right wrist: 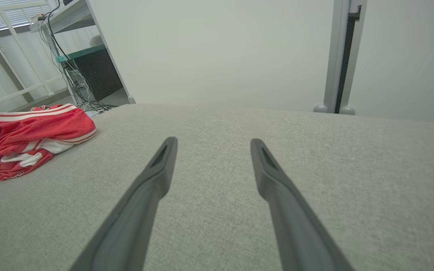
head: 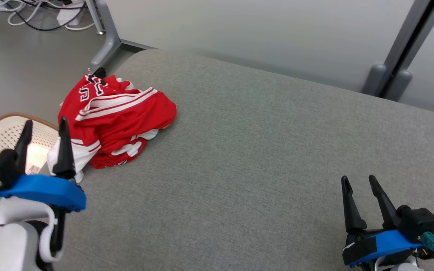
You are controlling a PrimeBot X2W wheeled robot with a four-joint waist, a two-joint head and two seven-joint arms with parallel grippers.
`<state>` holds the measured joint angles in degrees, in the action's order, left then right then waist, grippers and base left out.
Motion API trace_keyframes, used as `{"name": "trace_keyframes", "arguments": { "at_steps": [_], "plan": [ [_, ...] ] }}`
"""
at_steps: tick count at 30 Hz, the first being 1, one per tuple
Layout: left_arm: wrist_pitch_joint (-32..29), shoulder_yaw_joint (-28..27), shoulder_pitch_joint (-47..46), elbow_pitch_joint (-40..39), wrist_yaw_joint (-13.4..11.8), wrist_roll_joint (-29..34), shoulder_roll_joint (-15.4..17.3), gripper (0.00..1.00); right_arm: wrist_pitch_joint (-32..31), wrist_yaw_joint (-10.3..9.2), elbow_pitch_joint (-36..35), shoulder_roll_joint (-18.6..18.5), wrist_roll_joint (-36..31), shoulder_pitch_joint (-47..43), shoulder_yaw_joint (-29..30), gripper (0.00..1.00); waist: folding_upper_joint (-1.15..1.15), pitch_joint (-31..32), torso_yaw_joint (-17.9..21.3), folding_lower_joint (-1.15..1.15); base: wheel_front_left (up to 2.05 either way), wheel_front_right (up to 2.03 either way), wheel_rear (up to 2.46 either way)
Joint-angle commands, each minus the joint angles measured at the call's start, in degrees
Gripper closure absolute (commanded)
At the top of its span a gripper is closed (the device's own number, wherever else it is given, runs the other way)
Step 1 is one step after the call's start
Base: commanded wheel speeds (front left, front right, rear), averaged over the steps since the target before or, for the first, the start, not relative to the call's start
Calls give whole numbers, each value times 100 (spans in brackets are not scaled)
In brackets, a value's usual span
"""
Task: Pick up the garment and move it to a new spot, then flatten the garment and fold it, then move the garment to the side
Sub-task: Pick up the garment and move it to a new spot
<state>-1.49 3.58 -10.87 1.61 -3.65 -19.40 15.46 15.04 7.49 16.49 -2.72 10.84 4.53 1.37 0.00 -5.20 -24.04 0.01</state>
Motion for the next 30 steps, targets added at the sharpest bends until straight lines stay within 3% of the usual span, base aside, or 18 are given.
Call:
{"name": "trace_keyframes", "arguments": {
  "at_steps": [1,9,20,26,27,28,30],
  "plan": [
    [-226,-64,-203,58,43,-36,150,0,22,1,-31,-29,-58,94,5,0,0,-78,66,-1,0,0,0],
    [-1536,-472,-1053,1259,259,-542,913,0,-37,1,-154,-30,-271,383,-96,0,0,-728,708,-1,0,0,0],
    [-1897,-990,-1455,2479,76,-870,1413,0,-183,1,-492,-27,-536,610,-38,0,0,-1516,1486,-1,0,0,0],
    [-2273,-1012,-1492,2919,-62,-999,1356,0,-170,1,-493,-27,-529,657,-68,0,0,-1593,1662,-1,0,0,0],
    [-2300,-983,-1488,2943,-80,-977,1370,53,-162,1,-464,-27,-511,654,-78,0,0,-1567,1684,-1,0,0,0],
    [-2277,-980,-1475,2958,-107,-956,1400,95,-152,1,-425,-26,-489,647,-101,0,0,-1529,1708,-1,0,0,0],
    [-2287,-959,-1434,2997,-148,-929,1398,100,-130,1,-373,-27,-452,624,-129,0,0,-1438,1740,-1,0,0,0]
  ]
}}
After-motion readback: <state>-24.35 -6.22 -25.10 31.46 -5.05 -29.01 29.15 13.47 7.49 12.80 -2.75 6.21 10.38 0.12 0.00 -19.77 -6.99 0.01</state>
